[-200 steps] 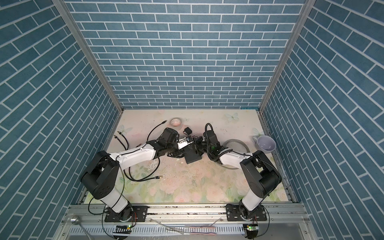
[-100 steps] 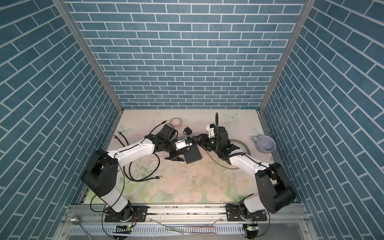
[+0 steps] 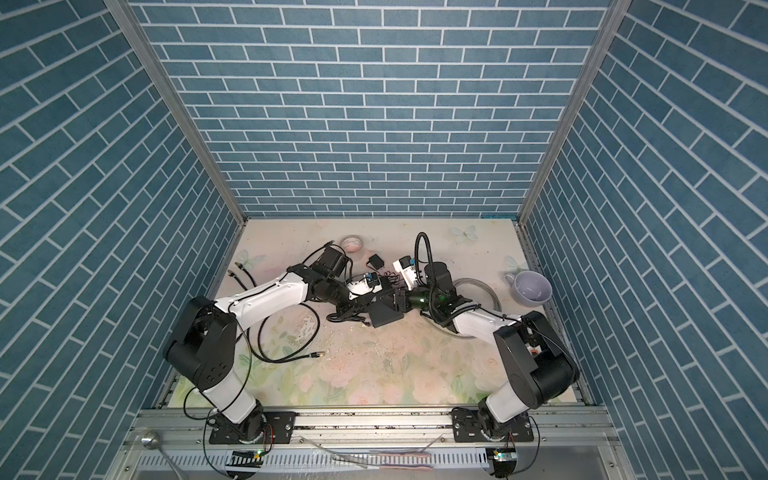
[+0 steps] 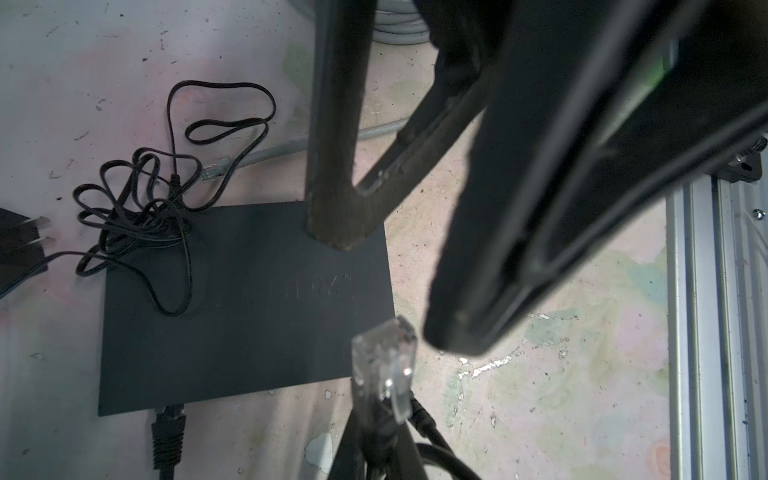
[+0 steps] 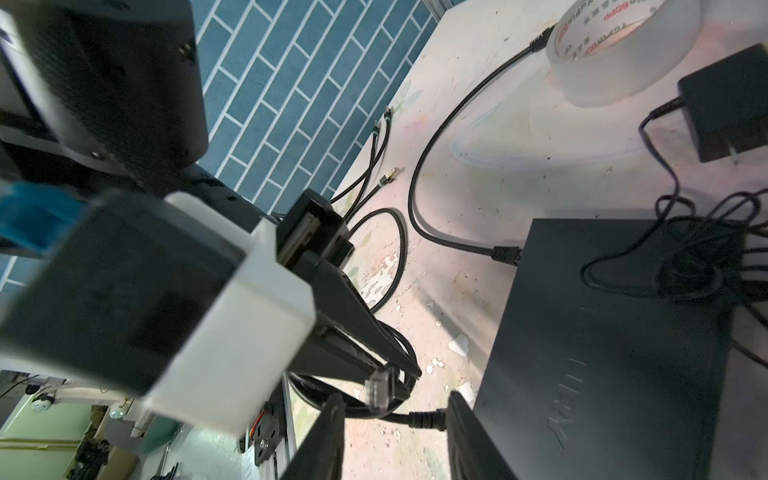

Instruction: Insert the plug into the switch port

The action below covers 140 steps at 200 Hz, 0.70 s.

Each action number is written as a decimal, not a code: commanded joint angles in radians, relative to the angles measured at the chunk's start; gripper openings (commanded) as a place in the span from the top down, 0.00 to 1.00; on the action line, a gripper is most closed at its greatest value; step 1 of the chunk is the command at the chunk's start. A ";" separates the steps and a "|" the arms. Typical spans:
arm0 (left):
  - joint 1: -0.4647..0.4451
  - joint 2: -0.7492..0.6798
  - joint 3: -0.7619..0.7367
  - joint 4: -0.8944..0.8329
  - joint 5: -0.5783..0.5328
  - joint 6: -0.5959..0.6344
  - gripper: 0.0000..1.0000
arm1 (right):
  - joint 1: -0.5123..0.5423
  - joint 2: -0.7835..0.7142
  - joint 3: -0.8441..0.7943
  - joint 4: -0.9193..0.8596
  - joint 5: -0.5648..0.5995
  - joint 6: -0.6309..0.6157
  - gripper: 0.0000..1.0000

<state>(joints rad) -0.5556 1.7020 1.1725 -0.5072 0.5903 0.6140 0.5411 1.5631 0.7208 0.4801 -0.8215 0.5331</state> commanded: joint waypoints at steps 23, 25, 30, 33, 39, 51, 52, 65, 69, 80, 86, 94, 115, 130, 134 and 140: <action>0.013 -0.008 0.024 -0.024 0.025 -0.003 1.00 | 0.017 0.037 0.063 0.019 -0.064 -0.058 0.61; 0.014 -0.009 0.024 -0.025 0.024 -0.003 1.00 | 0.018 0.038 0.063 0.021 -0.063 -0.057 0.61; 0.015 -0.008 0.024 -0.024 0.023 -0.002 1.00 | 0.020 0.037 0.063 0.022 -0.058 -0.054 0.61; 0.014 -0.008 0.024 -0.022 0.023 -0.003 1.00 | 0.020 0.036 0.064 0.022 -0.054 -0.051 0.61; 0.015 -0.008 0.024 -0.023 0.023 -0.002 1.00 | 0.023 0.034 0.065 0.023 -0.051 -0.047 0.61; 0.014 -0.008 0.024 -0.023 0.022 -0.003 1.00 | 0.026 0.031 0.071 0.030 -0.040 -0.034 0.61; 0.014 -0.007 0.025 -0.023 0.022 -0.003 1.00 | 0.027 0.031 0.072 0.030 -0.038 -0.033 0.60; 0.015 -0.008 0.026 -0.020 0.020 -0.006 1.00 | 0.034 0.033 0.090 0.015 -0.031 -0.030 0.61; 0.015 -0.007 0.026 -0.020 0.019 -0.005 1.00 | 0.036 0.034 0.095 0.007 -0.029 -0.033 0.61; 0.015 -0.008 0.026 -0.017 0.019 -0.007 1.00 | 0.043 0.039 0.110 -0.022 -0.020 -0.044 0.63; 0.015 -0.009 0.026 -0.017 0.018 -0.007 1.00 | 0.046 0.040 0.114 -0.027 -0.013 -0.045 0.64; 0.015 -0.010 0.026 -0.017 0.017 -0.007 1.00 | 0.049 0.045 0.118 -0.034 -0.006 -0.042 0.66; 0.016 -0.015 0.020 -0.012 0.010 -0.008 1.00 | 0.052 0.057 0.133 -0.072 0.001 -0.045 0.73; 0.019 -0.020 0.018 -0.010 0.011 -0.011 1.00 | 0.055 0.059 0.135 -0.094 -0.003 -0.048 0.75; 0.019 -0.019 0.018 -0.010 0.011 -0.011 1.00 | 0.056 0.060 0.135 -0.101 -0.004 -0.049 0.75; 0.019 -0.020 0.018 -0.009 0.011 -0.011 1.00 | 0.057 0.059 0.136 -0.107 -0.009 -0.051 0.74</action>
<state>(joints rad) -0.5423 1.7020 1.1755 -0.5095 0.5953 0.6064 0.5903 1.6081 0.8211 0.4194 -0.8303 0.5159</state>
